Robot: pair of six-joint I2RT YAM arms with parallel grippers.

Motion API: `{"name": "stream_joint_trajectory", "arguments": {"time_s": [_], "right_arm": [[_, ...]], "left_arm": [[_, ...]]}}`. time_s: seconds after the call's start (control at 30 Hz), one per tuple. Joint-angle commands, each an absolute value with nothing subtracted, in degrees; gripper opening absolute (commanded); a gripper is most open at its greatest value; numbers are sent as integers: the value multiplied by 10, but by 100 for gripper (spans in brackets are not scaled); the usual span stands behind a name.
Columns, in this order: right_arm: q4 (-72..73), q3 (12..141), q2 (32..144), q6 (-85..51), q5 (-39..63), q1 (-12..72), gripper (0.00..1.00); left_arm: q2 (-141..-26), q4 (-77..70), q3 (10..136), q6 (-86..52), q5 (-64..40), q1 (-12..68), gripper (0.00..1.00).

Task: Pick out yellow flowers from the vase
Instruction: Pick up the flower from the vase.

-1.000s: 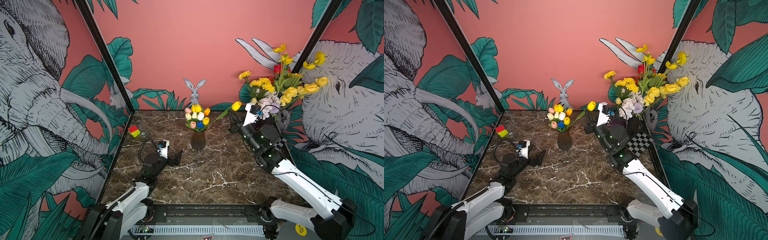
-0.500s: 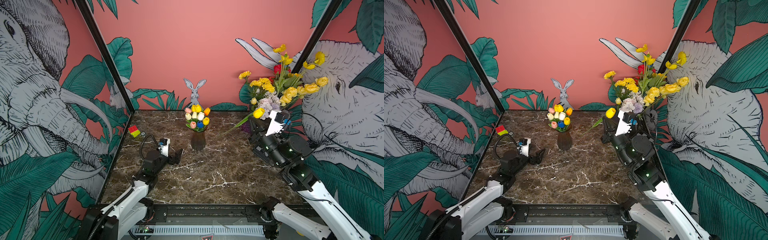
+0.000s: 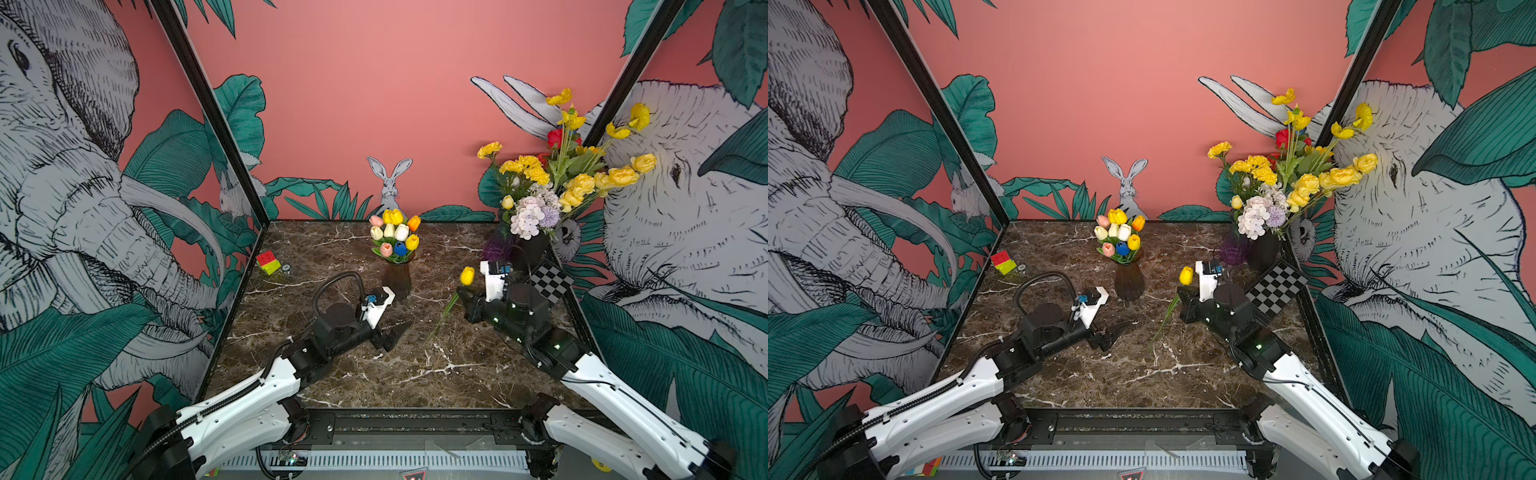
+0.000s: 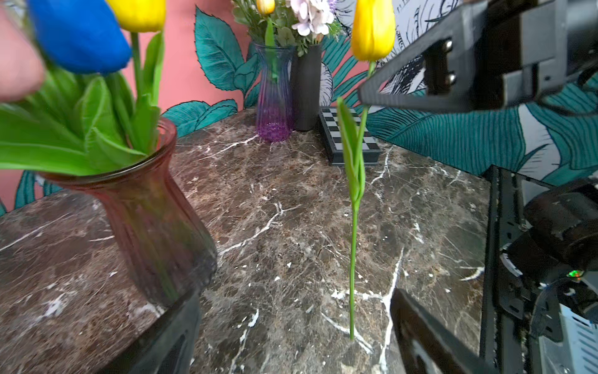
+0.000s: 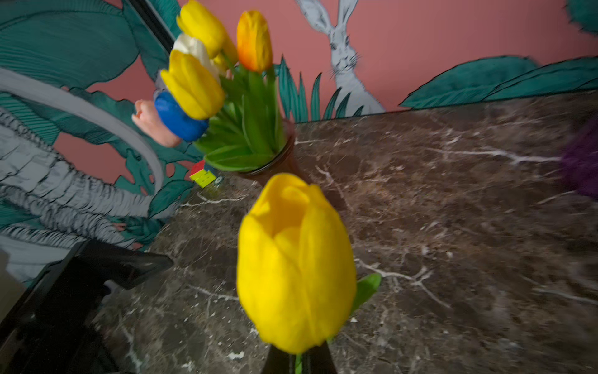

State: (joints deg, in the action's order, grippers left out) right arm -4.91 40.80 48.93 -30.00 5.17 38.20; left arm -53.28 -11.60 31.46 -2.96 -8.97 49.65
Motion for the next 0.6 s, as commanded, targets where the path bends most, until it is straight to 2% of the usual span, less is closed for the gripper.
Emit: {"name": "stream_joint_trajectory", "arguments": {"time_s": [0.0, 0.37, 0.43, 0.57], "right_arm": [[80, 400, 507, -334, 108, 416, 0], [151, 396, 539, -321, 107, 457, 0], [155, 395, 538, -318, 108, 459, 0], [155, 395, 538, -307, 108, 460, 0]], "left_arm": [[-568, -101, 339, -19, -146, 514, 91], [-642, -65, 367, -27, -173, 529, 74], [-654, -63, 371, -28, -180, 529, 67], [-670, -57, 380, -24, -192, 529, 47]]}}
